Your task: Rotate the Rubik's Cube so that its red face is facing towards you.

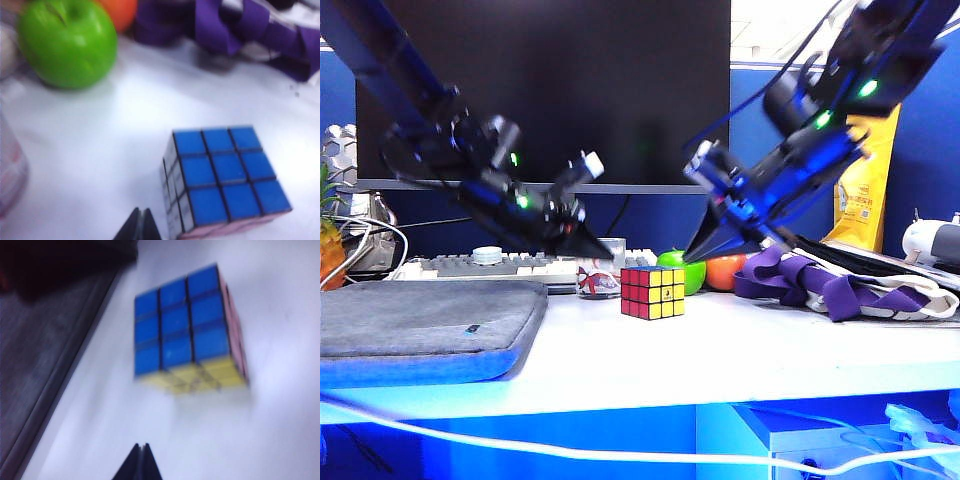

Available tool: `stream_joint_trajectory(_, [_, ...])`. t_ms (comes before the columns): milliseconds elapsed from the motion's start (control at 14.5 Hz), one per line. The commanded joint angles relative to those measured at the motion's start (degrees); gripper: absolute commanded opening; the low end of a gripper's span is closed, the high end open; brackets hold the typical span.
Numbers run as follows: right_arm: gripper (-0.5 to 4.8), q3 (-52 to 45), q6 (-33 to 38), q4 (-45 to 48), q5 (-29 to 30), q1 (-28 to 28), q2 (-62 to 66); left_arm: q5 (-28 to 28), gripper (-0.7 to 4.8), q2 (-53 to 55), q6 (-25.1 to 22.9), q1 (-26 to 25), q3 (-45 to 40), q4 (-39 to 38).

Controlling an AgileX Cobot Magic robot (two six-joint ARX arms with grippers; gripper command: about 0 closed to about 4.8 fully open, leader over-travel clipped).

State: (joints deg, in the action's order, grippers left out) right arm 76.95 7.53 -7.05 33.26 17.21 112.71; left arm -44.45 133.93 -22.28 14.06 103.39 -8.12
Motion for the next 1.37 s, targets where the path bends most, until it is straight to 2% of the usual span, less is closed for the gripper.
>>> stream_joint_trajectory(69, [-0.02,4.5,0.4,0.6,1.4,0.6,3.7,-0.8,0.22,0.3,-0.3,-0.1,0.3,0.4])
stream_joint_trajectory(481, [-0.02,5.5,0.0,1.5,0.7,1.0,5.6,-3.0,0.21,3.1,-1.3,2.0,2.0,0.5])
stream_joint_trajectory(894, [-0.02,5.5,-4.8,2.0,-5.8,0.8,5.9,-3.0,0.21,4.7,0.4,3.0,4.5,-2.3])
stream_joint_trajectory(1100, [-0.02,5.5,-4.7,3.7,-6.2,0.8,8.2,-3.5,0.21,4.7,0.4,3.5,4.5,-4.7])
stream_joint_trajectory(1375, [-0.02,6.2,-4.5,6.1,-6.2,0.6,10.2,-7.3,0.21,4.5,2.0,3.7,4.6,-7.2])
